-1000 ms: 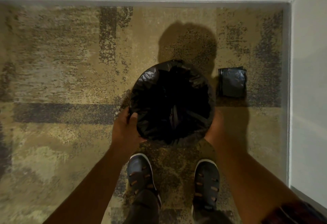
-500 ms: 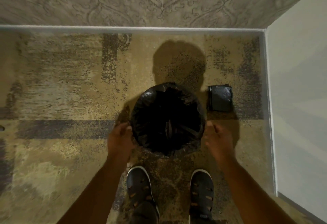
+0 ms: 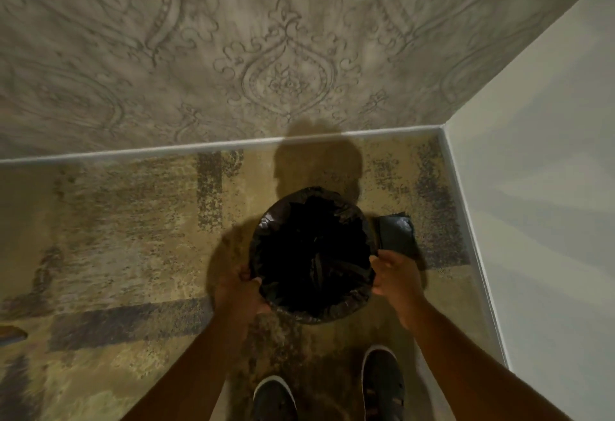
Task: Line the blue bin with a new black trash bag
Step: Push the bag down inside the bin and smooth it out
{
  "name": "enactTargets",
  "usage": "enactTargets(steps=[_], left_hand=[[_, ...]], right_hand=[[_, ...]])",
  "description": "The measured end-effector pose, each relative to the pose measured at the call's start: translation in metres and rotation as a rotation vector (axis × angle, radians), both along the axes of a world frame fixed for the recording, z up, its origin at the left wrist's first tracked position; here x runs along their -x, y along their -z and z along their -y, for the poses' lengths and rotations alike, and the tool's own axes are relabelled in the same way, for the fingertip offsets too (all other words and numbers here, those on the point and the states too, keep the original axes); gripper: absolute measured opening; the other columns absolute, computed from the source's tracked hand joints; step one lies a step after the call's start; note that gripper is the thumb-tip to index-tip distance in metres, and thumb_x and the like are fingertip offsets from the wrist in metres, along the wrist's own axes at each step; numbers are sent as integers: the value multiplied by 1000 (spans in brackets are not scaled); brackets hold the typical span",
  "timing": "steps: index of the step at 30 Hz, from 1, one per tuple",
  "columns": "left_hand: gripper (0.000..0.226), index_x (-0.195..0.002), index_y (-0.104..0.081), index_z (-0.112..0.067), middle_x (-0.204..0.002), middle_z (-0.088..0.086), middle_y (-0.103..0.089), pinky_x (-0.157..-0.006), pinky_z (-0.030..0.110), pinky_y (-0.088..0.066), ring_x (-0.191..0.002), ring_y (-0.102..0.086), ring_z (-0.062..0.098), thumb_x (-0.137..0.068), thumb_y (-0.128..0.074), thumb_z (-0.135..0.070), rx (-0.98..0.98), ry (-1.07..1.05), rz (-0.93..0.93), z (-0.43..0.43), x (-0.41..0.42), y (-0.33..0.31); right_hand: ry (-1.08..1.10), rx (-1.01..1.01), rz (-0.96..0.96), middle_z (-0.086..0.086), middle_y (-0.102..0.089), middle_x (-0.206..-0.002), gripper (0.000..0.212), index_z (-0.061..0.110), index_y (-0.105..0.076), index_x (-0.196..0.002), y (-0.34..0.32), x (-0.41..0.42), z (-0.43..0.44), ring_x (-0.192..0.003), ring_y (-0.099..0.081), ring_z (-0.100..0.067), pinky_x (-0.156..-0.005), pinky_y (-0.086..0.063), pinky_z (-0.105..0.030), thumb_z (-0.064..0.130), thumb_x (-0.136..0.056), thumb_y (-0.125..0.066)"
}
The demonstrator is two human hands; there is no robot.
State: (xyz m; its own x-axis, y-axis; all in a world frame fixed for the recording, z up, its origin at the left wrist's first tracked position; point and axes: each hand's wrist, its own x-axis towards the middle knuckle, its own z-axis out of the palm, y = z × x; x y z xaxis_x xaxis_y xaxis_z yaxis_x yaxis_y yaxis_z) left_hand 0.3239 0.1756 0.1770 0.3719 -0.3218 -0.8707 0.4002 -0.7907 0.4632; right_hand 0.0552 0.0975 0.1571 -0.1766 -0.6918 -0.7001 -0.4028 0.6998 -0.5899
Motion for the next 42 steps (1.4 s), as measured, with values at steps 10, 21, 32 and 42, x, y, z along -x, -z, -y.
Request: enactTargets(steps=[10,21,32,42], left_hand=[[30,-105,-63,-15,-113,15,-61,-89,54,-53,-98,-65,39,-113,-34,-20,99,-134,-226,130,-35,13],[32,-95,-65,-17,-67,-2,-83,-41,40,-61,-56,-81,22,-111,-42,-2,98,-21,-74,202,-47,86],[34,-130,-67,-9,-116,13,-78,-46,36,-63,-87,-78,30,-107,-49,8,57,-47,-10,213,-33,90],[57,-161,-44,-16,-144,18,-64,-96,52,-54,-115,-66,36,-107,-58,-7,32,22,81,202,-22,56]], right_hand=[[66,47,73,-14,-68,-78,30,26,-68,-74,4,-30,136,-71,-67,-31,-81,-63,-61,27,-103,-61],[113,1,157,3,-80,-88,32,35,-78,-74,59,-34,218,-85,-78,-26,-65,-64,-37,27,-100,-61],[57,-70,108,-19,-75,-112,22,28,-71,-87,71,-35,223,-100,-74,-40,-91,-62,-60,34,-105,-59],[-3,-76,-32,-7,-64,-91,33,23,-60,-79,37,-28,219,-81,-61,-27,-76,-51,-42,43,-105,-54]])
